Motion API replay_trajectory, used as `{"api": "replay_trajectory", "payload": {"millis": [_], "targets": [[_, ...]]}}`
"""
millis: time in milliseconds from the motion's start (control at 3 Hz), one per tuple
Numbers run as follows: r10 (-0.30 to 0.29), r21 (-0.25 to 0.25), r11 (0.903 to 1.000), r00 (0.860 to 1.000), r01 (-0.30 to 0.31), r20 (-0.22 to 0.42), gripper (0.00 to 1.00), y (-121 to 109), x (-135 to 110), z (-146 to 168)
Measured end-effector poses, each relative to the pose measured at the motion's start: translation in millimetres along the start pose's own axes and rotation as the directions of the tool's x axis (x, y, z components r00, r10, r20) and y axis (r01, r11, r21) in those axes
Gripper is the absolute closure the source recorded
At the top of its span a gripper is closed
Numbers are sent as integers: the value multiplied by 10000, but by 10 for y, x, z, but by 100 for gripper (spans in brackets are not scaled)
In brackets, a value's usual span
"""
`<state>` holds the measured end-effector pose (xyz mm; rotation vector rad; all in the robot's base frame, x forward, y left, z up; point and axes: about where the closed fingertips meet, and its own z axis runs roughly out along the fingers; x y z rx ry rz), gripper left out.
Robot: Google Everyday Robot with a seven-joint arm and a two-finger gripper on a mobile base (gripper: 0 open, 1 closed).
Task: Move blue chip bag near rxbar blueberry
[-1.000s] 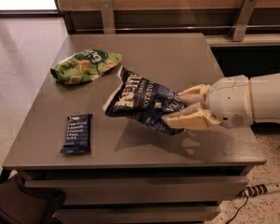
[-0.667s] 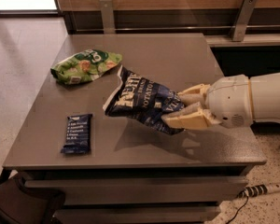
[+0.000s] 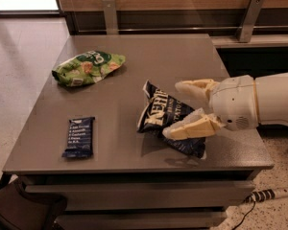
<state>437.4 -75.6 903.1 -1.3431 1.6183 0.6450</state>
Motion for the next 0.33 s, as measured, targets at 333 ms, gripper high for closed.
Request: {"api": "replay_trajectory", "payload": {"millis": [333], "targets": [[-16,-8,10000,10000,16,-6,0,4,-8,4]]}}
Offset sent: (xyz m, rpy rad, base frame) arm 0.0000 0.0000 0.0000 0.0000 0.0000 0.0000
